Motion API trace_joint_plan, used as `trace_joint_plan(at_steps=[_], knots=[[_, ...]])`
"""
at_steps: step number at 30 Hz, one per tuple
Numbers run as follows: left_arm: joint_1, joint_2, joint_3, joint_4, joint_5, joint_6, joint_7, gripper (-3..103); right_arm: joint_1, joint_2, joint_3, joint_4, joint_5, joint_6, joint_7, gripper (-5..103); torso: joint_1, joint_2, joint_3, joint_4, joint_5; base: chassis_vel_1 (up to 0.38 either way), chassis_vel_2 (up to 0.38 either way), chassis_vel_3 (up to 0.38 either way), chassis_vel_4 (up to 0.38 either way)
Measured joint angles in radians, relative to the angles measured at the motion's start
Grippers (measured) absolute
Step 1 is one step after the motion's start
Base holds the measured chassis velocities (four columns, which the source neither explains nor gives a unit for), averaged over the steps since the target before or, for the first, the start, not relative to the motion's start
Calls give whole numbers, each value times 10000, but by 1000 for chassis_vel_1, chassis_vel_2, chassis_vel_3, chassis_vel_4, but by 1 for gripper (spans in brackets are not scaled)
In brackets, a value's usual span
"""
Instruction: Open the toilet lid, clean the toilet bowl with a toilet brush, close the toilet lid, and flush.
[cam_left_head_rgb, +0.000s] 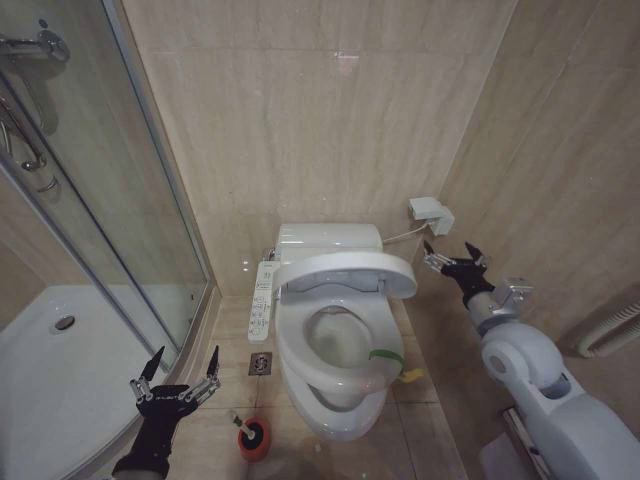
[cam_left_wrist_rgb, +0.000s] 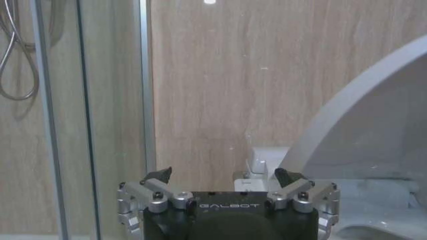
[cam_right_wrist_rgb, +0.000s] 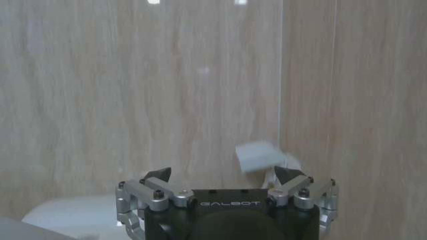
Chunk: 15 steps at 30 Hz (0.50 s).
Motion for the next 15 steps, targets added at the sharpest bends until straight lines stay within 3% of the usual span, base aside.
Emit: trace_joint_plan(at_steps=[7, 10, 15], knots=[[0, 1, 0, 0, 0, 0, 0, 100, -1416, 322, 738, 1048, 233, -447, 331, 100, 0, 0, 0, -6, 5, 0, 0, 0, 0], [0, 0, 1, 0, 0, 0, 0, 100, -2463, 769, 1632, 1830, 241, -458, 322, 100, 0, 0, 0, -7, 4, 0, 0, 0, 0], [0, 1, -1, 0, 0, 0, 0, 100, -3462, 1539, 2083, 3015, -280, -231, 89, 100, 0, 0, 0, -5, 4, 0, 0, 0, 0]])
